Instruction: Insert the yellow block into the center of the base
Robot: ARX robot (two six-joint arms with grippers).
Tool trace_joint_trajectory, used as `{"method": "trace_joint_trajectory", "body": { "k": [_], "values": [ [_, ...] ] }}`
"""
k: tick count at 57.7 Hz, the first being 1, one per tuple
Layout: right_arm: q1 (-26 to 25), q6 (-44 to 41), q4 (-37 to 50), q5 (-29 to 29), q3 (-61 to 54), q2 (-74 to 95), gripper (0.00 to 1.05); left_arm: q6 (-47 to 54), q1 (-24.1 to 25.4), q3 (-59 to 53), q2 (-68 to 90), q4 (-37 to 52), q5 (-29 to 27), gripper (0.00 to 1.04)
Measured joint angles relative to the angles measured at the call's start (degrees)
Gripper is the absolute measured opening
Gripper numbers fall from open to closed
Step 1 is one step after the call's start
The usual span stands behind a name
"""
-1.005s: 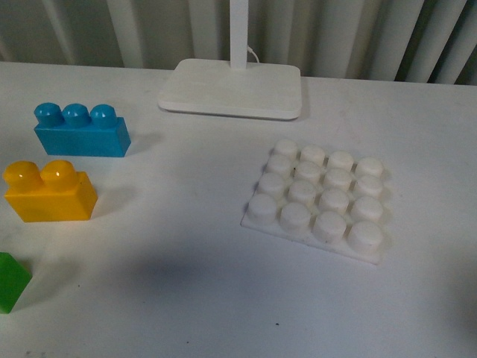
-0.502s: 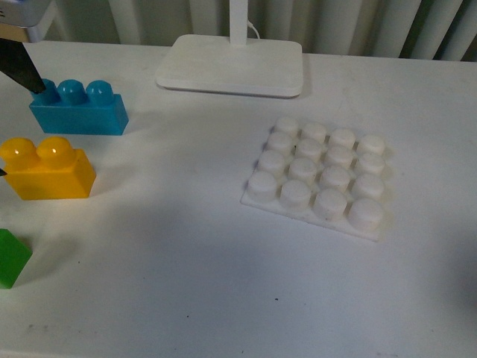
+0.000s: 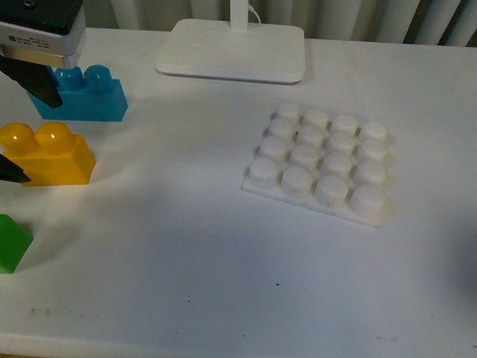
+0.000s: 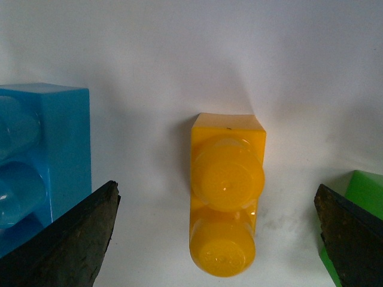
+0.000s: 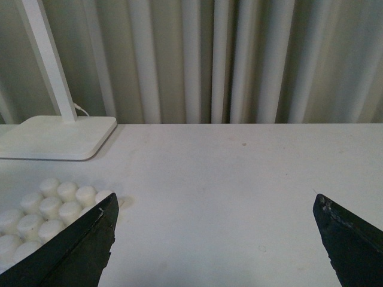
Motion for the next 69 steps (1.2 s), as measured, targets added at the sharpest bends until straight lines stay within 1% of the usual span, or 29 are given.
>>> {"method": "trace_joint_trajectory", "body": {
  "k": [28,29,33,38,40,45,46,47,49,51,61,69],
  "values": [
    [0.0,0.0,0.0,0.0,0.0,0.0,0.96,-0.6,-1.0,1.0,3.1,0.4,-1.7,0.98],
    [0.0,0.0,0.0,0.0,0.0,0.0,0.96,-0.6,-1.0,1.0,3.2,0.4,-1.8,0.97],
    [0.0,0.0,0.0,0.0,0.0,0.0,0.96,-0.6,-1.1,1.0,3.4,0.4,-2.0,0.86],
    [0.0,0.0,0.0,0.0,0.0,0.0,0.96,-0.6,-1.1,1.0,3.6,0.3,-2.3,0.68],
    [0.0,0.0,0.0,0.0,0.0,0.0,0.96,-0.6,-1.1,1.1,3.6,0.1,-2.4,0.65],
    [0.0,0.0,0.0,0.0,0.0,0.0,0.96,-0.6,-1.0,1.3,3.6,-0.4,-3.0,0.45],
    [0.0,0.0,0.0,0.0,0.0,0.0,0.96,-0.6,-1.1,1.5,3.6,-0.7,-3.2,0.40],
    [0.0,0.0,0.0,0.0,0.0,0.0,0.96,-0.6,-1.1,1.6,3.6,-0.9,-3.3,0.36],
    [0.0,0.0,0.0,0.0,0.0,0.0,0.96,-0.6,-1.1,1.8,3.6,-1.3,-3.4,0.33],
    [0.0,0.0,0.0,0.0,0.0,0.0,0.96,-0.6,-1.1,2.0,3.6,-1.6,-3.5,0.32],
    [0.0,0.0,0.0,0.0,0.0,0.0,0.96,-0.6,-2.7,3.2,2.5,-3.0,-2.3,0.31],
    [0.0,0.0,0.0,0.0,0.0,0.0,0.96,-1.0,-6.2,5.4,0.7,-3.4,-0.1,0.31]
  ]
}}
